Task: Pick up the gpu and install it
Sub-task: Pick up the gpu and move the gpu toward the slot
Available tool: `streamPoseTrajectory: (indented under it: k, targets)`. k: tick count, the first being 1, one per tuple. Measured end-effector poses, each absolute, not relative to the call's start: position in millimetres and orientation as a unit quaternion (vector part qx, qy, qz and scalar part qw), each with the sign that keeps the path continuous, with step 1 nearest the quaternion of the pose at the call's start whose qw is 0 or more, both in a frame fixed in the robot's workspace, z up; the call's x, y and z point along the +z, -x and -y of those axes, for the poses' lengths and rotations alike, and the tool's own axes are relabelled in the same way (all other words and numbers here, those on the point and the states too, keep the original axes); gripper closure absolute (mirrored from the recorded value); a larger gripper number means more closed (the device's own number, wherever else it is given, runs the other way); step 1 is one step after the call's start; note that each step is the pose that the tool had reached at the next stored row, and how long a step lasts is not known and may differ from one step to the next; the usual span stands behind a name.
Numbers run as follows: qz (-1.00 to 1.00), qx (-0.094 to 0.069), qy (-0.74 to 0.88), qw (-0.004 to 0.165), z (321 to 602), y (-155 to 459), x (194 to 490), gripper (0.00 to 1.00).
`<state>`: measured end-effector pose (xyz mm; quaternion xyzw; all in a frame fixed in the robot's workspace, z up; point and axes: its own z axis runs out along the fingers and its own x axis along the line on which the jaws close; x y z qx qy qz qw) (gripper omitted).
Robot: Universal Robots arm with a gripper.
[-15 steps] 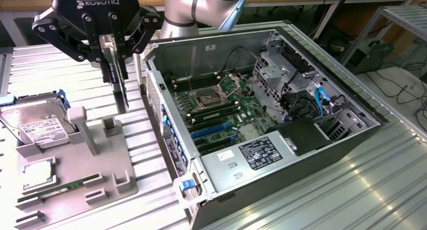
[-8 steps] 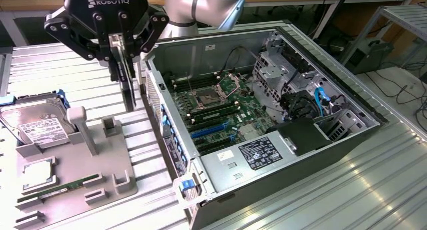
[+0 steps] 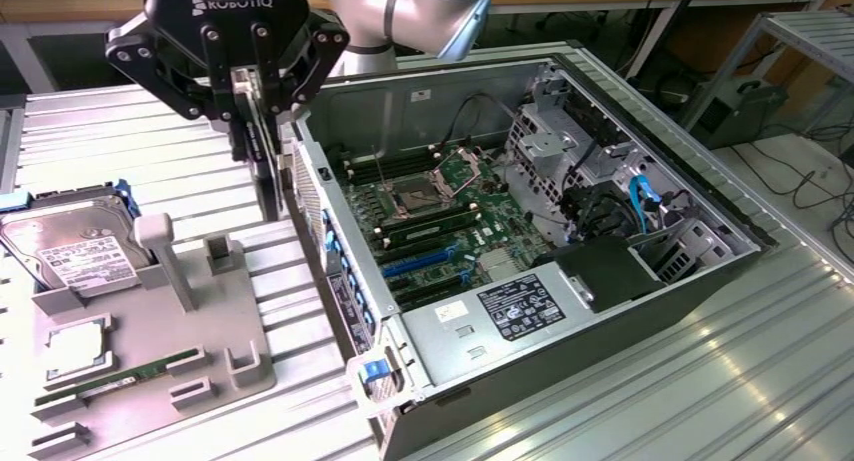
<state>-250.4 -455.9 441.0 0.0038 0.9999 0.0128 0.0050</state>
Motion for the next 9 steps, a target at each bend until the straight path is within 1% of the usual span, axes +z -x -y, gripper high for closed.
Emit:
streamPoseTrajectory:
  k: [9]
  targets:
    - [-1.000,0.013,-0.004,0.005,455.9,240.9,441.0,0.73]
